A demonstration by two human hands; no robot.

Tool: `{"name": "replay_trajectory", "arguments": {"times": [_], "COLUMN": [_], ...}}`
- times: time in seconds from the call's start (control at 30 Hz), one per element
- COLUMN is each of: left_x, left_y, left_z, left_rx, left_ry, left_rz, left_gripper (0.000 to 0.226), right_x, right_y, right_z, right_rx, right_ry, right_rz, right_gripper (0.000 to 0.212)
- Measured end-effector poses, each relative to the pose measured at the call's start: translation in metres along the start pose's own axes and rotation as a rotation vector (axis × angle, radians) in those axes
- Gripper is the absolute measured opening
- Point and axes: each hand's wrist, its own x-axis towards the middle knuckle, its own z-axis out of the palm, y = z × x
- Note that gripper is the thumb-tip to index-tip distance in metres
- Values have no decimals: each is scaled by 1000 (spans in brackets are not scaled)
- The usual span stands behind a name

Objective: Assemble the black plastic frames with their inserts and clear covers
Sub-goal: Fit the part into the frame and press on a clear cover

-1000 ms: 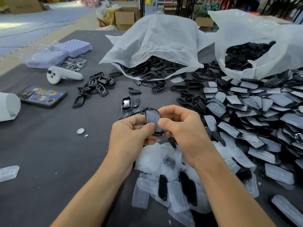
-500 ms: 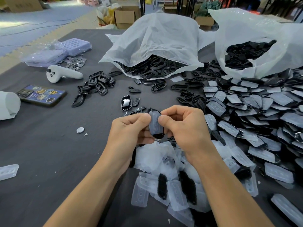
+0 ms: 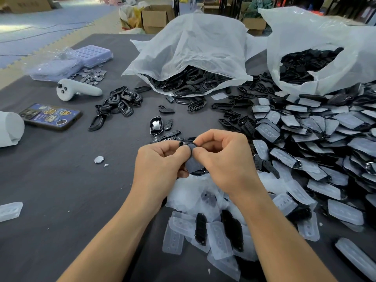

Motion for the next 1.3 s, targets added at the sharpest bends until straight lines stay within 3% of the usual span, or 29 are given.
{"name": "replay_trajectory", "arguments": {"times": [0.17, 0.37, 0.73, 0.87, 1.03, 1.3], "left_x": [1, 1, 5, 2, -2, 6], "left_y": [-2, 1, 0, 2, 9, 5], "left_z": [-2, -3, -9, -6, -8, -16], "left_rx": [6, -17, 101, 41, -110, 109], "left_ry": [98, -17, 60, 87, -78, -124], "left_rz": [15, -7, 48, 28, -42, -32], "left_gripper": [19, 13, 20, 23, 36, 24], "right_x": [-2, 1, -1, 0, 2, 2], "right_y": [1, 3, 4, 6, 5, 2], "right_z": [4, 0, 3, 3, 0, -4], "right_rx": [-35, -46, -41, -22, -23, -15], "right_ry": [-41, -9, -35, -35, -64, -100], "right_rz": [-2, 23, -12, 29, 36, 43], "right_gripper": [11, 15, 18, 13, 19, 17]}}
